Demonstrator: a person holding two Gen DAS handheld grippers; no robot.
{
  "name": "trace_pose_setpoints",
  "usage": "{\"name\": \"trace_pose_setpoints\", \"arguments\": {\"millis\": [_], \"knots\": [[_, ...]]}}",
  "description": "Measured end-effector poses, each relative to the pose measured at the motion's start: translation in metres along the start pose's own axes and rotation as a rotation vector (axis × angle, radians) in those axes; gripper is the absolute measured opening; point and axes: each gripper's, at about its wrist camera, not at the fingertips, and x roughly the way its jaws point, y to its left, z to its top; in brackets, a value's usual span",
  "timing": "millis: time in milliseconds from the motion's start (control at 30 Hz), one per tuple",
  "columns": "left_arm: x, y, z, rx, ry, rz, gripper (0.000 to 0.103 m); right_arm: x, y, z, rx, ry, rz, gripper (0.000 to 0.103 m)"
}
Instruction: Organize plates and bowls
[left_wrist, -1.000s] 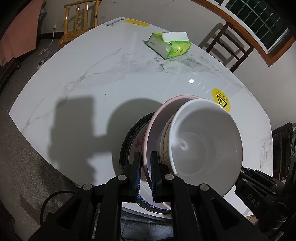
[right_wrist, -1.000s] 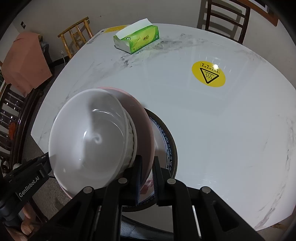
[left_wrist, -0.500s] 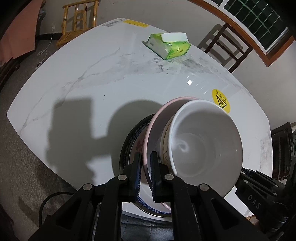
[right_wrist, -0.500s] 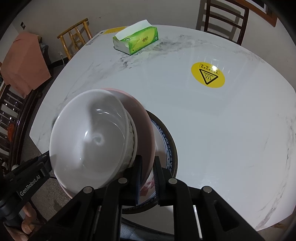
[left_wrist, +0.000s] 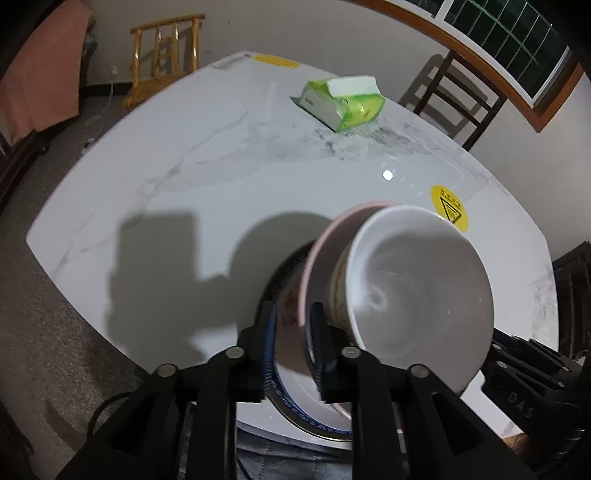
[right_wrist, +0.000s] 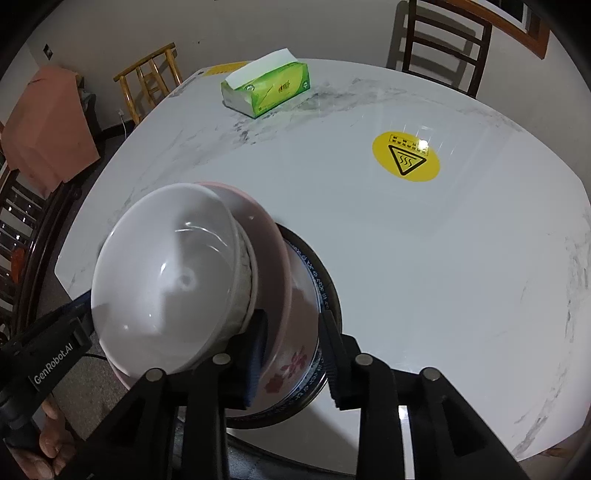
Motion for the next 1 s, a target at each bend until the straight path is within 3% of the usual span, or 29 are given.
{"name": "trace_pose_setpoints", "arguments": {"millis": [167, 233, 433, 733, 1000], "knots": [[-0.011, 0.006, 0.001, 0.004, -0.068, 0.034, 0.039, -0.013, -0.008, 0.000, 0.002, -0.060, -0.017, 0.056], [-0.015, 0.010, 0.000, -0.005, -0.079, 0.025, 0.046, -0.018, -0.012, -0.001, 0.003, -0.078, -0.005, 0.060], [-0.033, 0.010, -0.010, 0.009, -0.134, 0.015, 0.056, -0.029, -0.019, -0.012, -0.003, -0.127, -0.002, 0.061], [-0.060, -0.001, -0.047, 0.092, -0.253, 0.077, 0.077, -0.050, -0.022, -0.040, -0.020, -0.233, 0.025, 0.062], [-0.066, -0.010, -0.081, 0.110, -0.309, 0.107, 0.095, -0.056, -0.013, -0.074, -0.069, -0.294, 0.072, 0.062]]}}
